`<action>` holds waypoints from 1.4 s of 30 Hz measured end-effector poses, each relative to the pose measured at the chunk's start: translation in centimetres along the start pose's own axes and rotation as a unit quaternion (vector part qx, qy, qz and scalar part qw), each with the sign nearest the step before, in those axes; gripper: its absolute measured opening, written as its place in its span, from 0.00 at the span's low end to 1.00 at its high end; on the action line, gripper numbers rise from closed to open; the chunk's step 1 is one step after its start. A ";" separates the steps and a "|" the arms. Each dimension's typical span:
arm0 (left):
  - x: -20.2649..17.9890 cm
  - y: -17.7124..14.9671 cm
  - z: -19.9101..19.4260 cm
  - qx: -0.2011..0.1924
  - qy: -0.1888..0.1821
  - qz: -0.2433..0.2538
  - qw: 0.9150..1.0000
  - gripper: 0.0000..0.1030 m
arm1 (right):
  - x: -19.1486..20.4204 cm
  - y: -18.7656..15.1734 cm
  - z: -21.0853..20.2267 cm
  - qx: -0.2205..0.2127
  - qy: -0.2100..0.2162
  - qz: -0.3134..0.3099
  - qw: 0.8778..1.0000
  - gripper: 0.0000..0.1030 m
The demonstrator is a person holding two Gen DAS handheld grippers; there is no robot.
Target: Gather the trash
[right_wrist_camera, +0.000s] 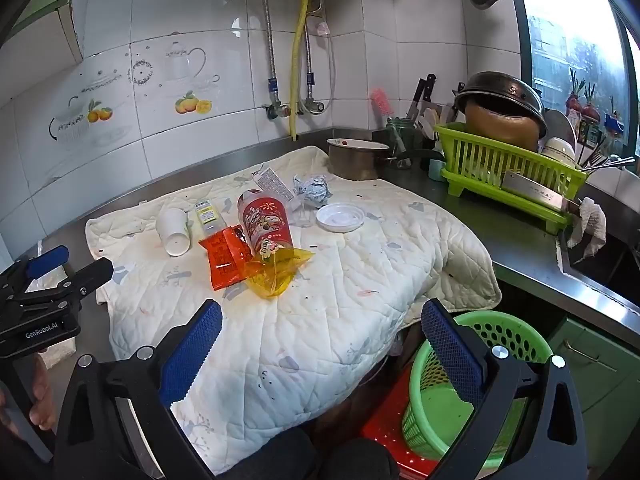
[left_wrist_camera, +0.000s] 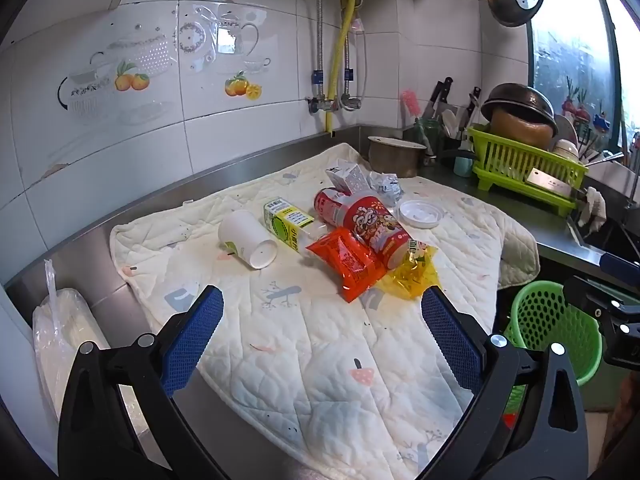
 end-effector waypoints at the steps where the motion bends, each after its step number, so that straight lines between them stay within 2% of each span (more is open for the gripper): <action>1: 0.0 0.0 -0.1 -0.001 0.001 0.000 1.000 0.95 | 0.0 0.0 0.0 0.001 0.001 0.001 1.000 0.94; 42: -0.1 0.0 0.0 0.002 0.003 0.006 1.000 0.95 | 0.2 0.0 0.1 0.004 0.003 0.003 1.000 0.94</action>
Point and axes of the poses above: each gripper's, at about its wrist camera, not at the fingertips, and z roughly the way its jaws point, x to its left, y to its top, the point moved 3 cm from there along z, roughly the way its jaws point, and after that the axes turned 13 degrees about z, right-handed, at the moved point
